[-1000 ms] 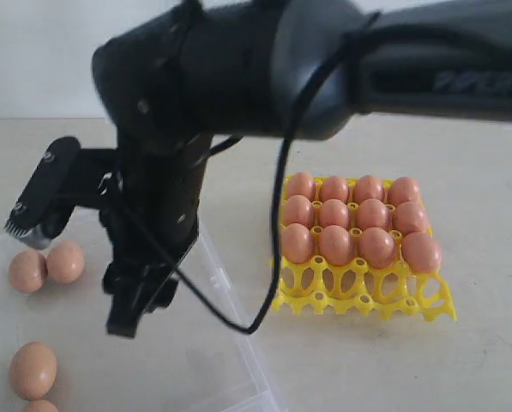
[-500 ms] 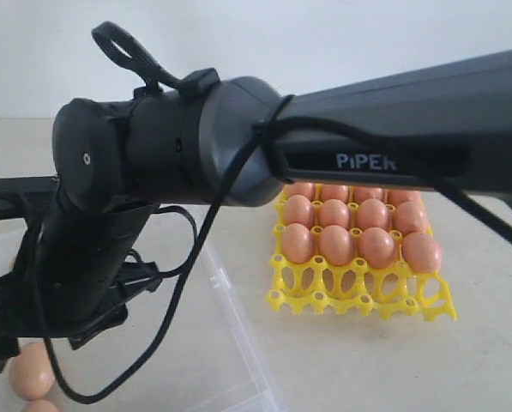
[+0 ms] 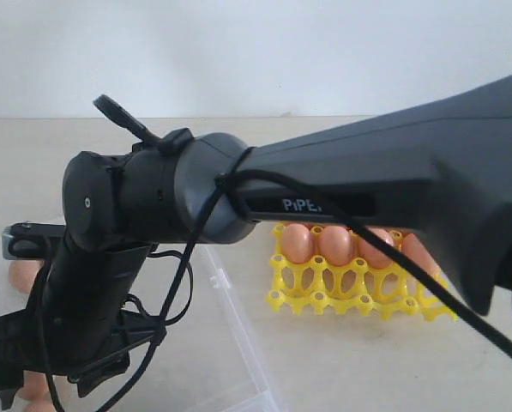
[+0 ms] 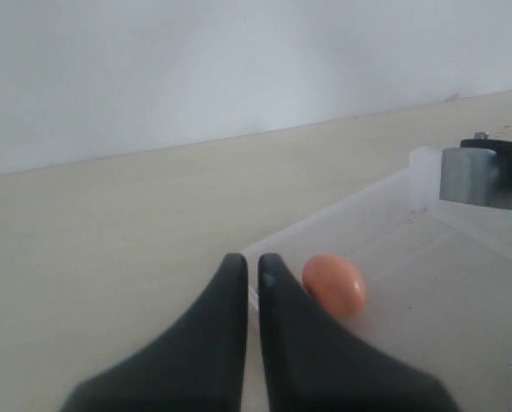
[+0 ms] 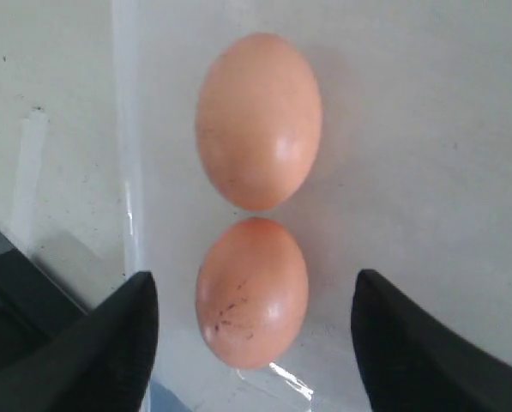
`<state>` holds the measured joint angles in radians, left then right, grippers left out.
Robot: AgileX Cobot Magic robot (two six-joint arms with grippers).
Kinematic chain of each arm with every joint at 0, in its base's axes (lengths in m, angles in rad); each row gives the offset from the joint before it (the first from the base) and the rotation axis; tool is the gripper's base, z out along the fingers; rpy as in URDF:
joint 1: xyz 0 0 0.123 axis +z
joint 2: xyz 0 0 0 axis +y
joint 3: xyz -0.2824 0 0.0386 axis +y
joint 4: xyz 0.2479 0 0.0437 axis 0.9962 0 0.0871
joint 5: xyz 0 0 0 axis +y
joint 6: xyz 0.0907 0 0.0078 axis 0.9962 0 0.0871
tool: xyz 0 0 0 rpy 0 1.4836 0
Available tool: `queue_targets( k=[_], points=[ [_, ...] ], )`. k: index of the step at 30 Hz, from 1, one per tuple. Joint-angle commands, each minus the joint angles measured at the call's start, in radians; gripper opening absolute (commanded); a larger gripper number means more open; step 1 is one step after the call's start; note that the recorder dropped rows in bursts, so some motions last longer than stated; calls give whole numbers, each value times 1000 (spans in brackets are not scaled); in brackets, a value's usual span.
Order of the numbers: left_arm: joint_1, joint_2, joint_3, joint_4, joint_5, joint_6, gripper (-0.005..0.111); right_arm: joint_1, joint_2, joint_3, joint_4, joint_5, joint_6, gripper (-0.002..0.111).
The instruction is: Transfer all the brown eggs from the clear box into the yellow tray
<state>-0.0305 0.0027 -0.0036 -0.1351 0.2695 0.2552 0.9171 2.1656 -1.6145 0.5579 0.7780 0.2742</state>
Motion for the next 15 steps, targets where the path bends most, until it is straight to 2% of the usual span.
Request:
queue_targets(
  k=[1, 15],
  points=[
    [-3, -3, 4, -7, -7, -1, 4, 2, 12, -3, -3, -5, 21, 58],
    [-3, -3, 4, -7, -7, -1, 4, 5, 54, -3, 35, 7, 34, 58]
  ],
)
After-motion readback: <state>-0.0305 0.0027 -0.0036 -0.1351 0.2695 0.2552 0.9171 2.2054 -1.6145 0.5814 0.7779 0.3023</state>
